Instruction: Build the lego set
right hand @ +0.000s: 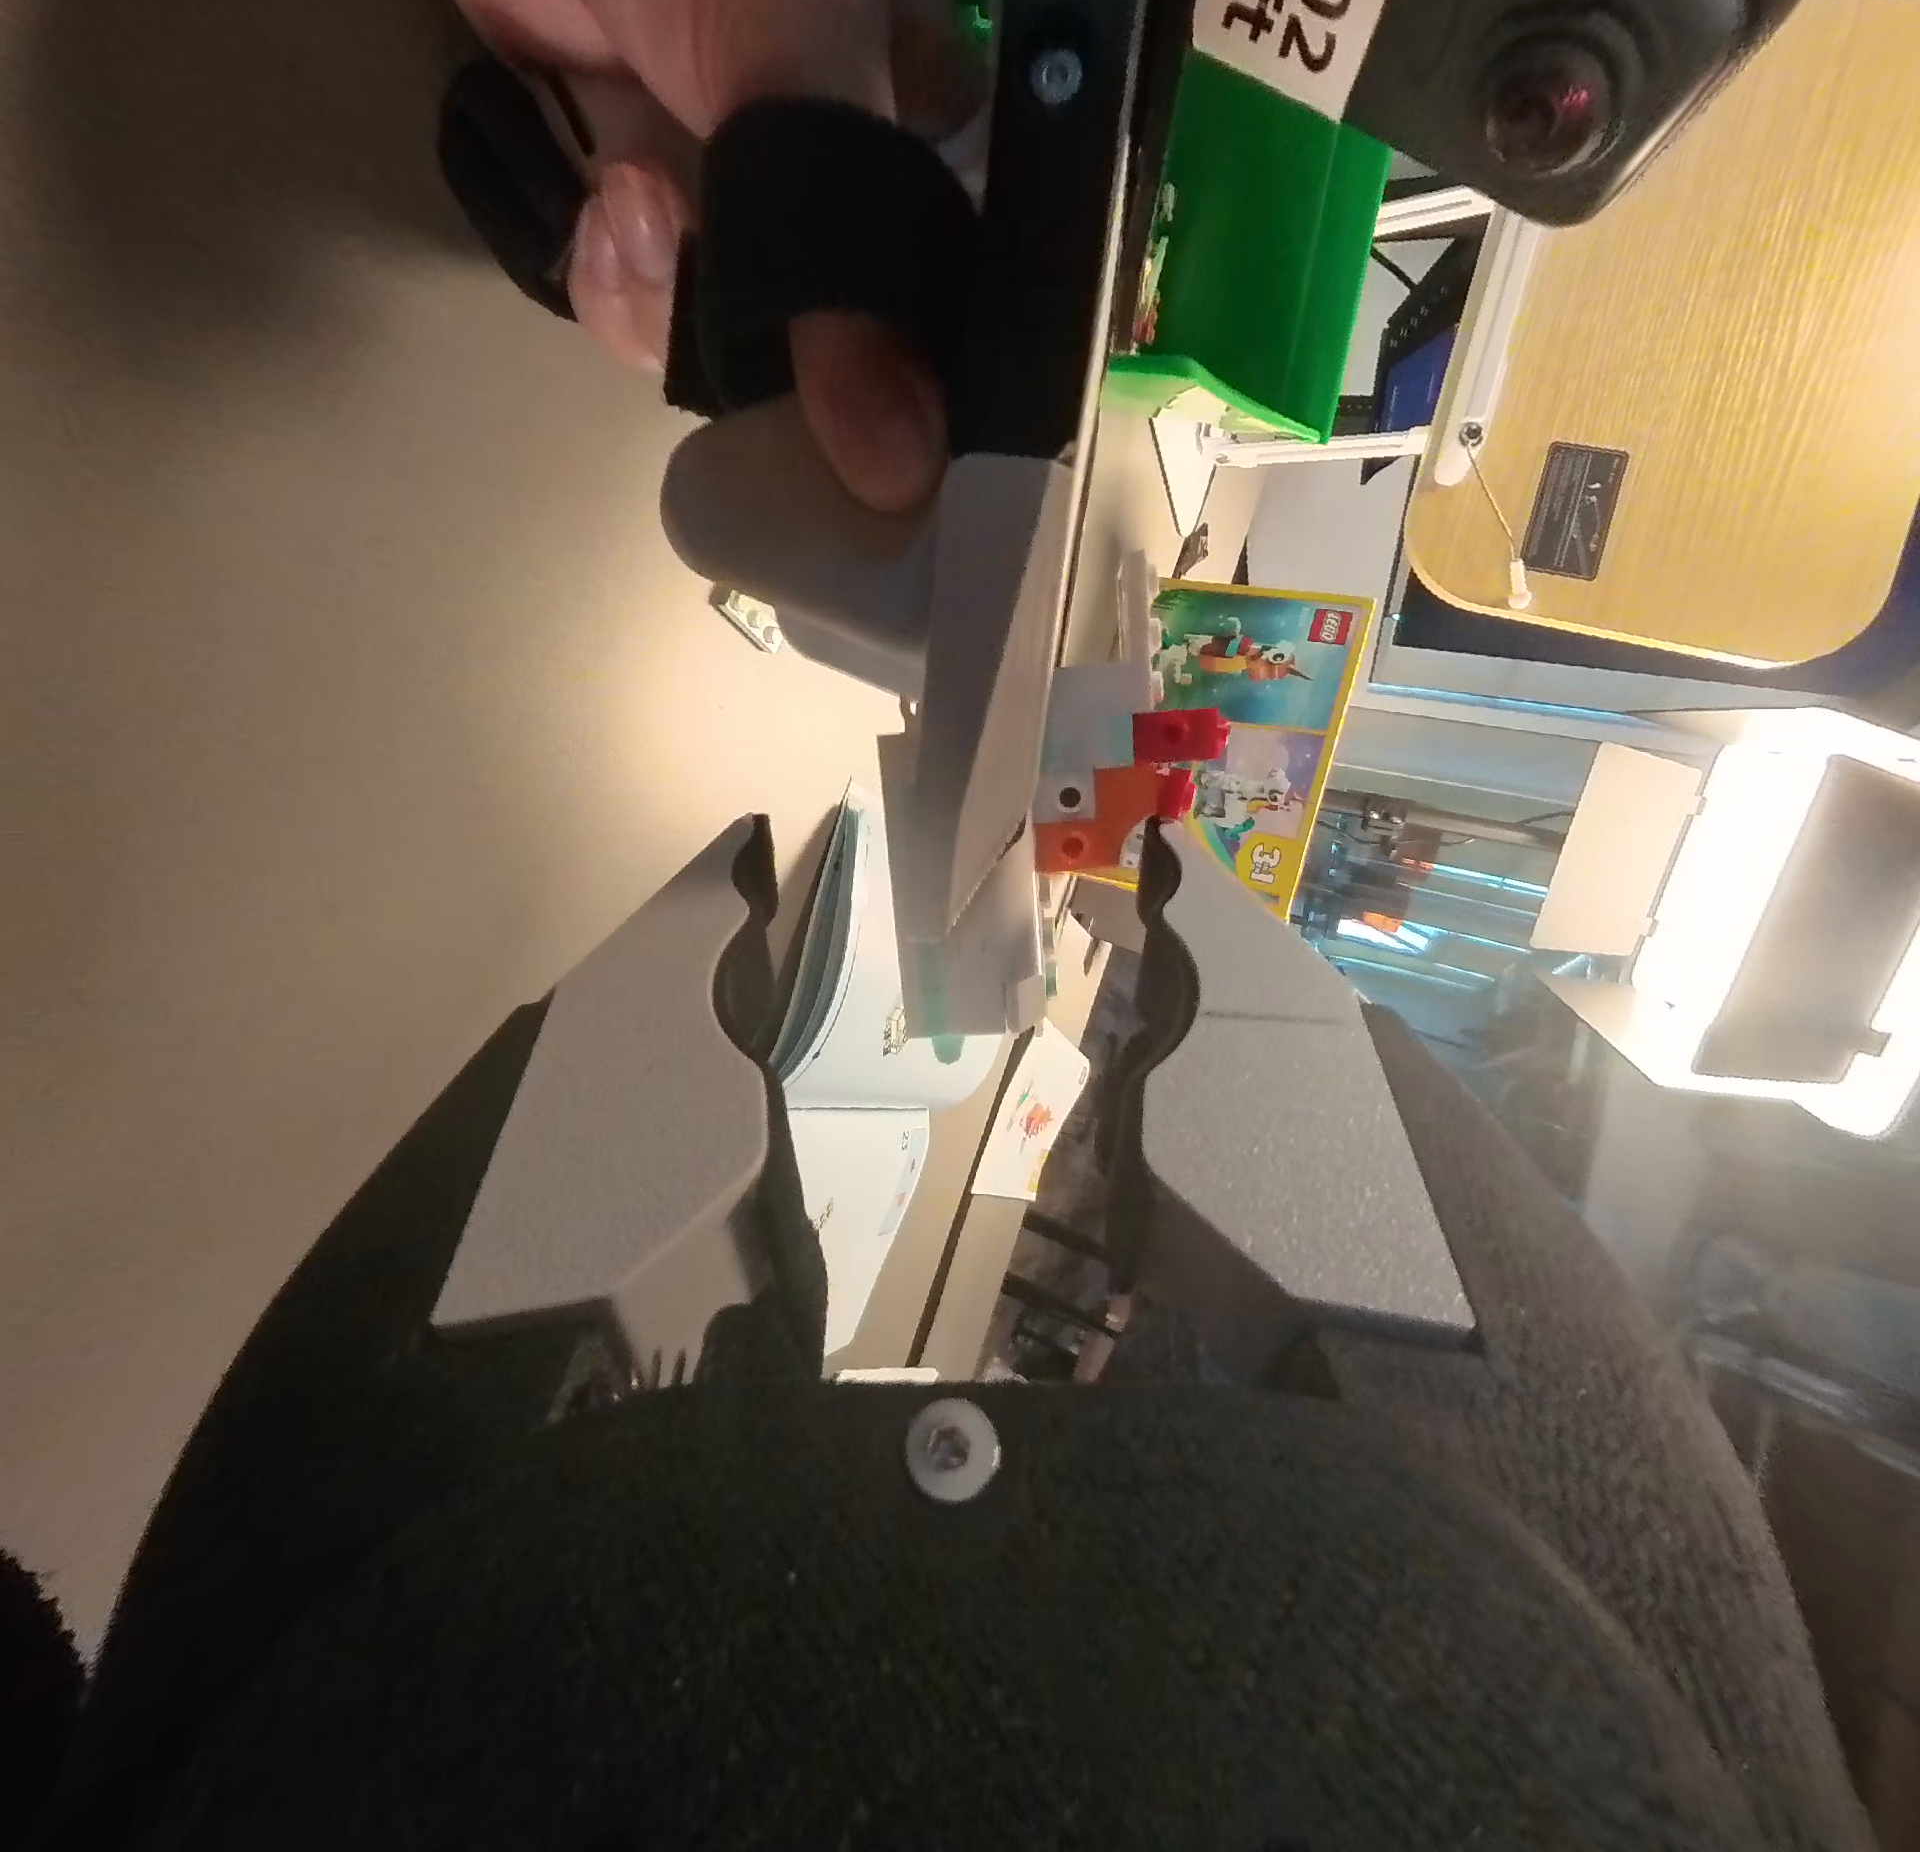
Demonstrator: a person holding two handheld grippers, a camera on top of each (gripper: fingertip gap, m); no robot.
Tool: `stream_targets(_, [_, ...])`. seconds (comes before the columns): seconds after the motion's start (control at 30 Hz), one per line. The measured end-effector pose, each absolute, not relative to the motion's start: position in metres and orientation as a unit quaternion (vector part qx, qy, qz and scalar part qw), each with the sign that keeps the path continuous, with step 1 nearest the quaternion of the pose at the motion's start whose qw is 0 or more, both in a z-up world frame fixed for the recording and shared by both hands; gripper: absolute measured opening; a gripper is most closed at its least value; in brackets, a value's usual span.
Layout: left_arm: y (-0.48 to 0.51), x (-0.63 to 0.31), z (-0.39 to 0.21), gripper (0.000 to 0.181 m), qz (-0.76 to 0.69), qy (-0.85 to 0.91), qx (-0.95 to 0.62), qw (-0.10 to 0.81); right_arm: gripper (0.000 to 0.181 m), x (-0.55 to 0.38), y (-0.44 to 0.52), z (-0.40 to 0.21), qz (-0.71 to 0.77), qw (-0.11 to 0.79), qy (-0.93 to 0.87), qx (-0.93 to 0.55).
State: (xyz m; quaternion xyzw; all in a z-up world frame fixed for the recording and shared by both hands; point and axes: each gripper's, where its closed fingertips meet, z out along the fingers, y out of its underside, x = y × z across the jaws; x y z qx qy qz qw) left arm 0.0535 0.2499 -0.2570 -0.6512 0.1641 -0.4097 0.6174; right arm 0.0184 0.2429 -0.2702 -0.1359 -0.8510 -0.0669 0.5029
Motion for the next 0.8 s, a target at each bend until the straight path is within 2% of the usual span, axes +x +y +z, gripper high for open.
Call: stream_targets(0.8, [0.2492, 0.0556, -0.2584, 0.036, -0.412, 0.169, -0.654, 0.611, 0.068, 0.0176, 0.2419, -0.2657, -0.066, 0.514, -0.844, -0.134])
